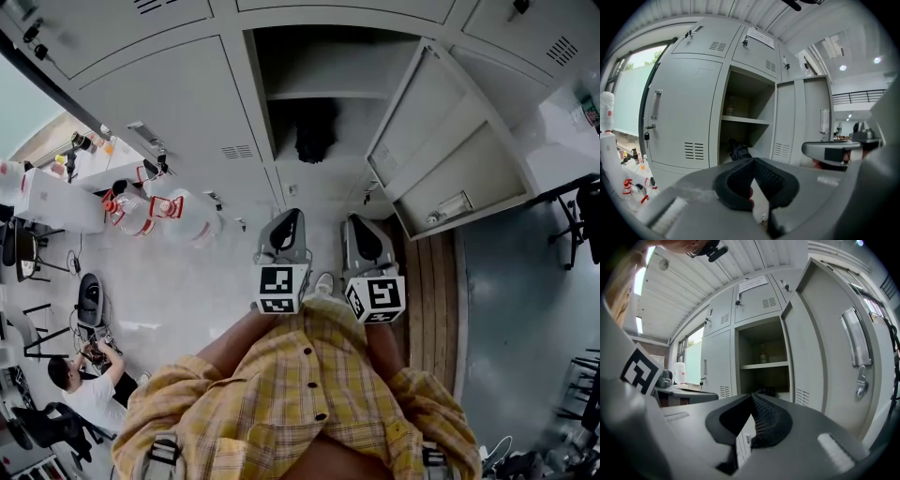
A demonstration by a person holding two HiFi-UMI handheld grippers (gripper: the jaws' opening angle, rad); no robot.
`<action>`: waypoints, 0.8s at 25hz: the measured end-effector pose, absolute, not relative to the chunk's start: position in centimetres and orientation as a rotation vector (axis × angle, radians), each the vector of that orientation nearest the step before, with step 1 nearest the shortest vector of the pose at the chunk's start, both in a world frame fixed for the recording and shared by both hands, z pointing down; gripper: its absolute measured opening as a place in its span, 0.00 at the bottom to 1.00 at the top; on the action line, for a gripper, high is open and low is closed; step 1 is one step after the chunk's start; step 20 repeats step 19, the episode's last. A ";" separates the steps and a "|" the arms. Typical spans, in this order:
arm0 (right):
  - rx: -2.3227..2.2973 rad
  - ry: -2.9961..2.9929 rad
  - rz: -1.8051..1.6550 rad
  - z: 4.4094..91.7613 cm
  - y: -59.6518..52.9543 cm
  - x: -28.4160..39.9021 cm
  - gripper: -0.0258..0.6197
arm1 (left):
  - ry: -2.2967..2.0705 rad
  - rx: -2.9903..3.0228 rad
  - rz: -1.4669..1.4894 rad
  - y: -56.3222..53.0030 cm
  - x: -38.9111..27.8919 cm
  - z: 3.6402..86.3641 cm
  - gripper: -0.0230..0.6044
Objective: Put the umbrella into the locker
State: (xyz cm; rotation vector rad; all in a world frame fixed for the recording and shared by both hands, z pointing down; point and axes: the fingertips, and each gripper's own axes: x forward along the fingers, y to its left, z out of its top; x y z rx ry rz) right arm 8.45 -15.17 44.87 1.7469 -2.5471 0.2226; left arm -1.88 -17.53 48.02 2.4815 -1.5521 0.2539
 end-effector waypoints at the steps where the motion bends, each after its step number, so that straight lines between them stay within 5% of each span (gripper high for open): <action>1: 1.746 -2.547 0.223 44.9 -15.2 8.4 0.03 | -1.556 2.487 0.255 -17.5 -1.9 48.0 0.03; 20: 1.744 -2.537 0.223 45.2 -15.2 8.0 0.03 | -1.569 2.496 0.259 -17.5 -2.9 48.1 0.04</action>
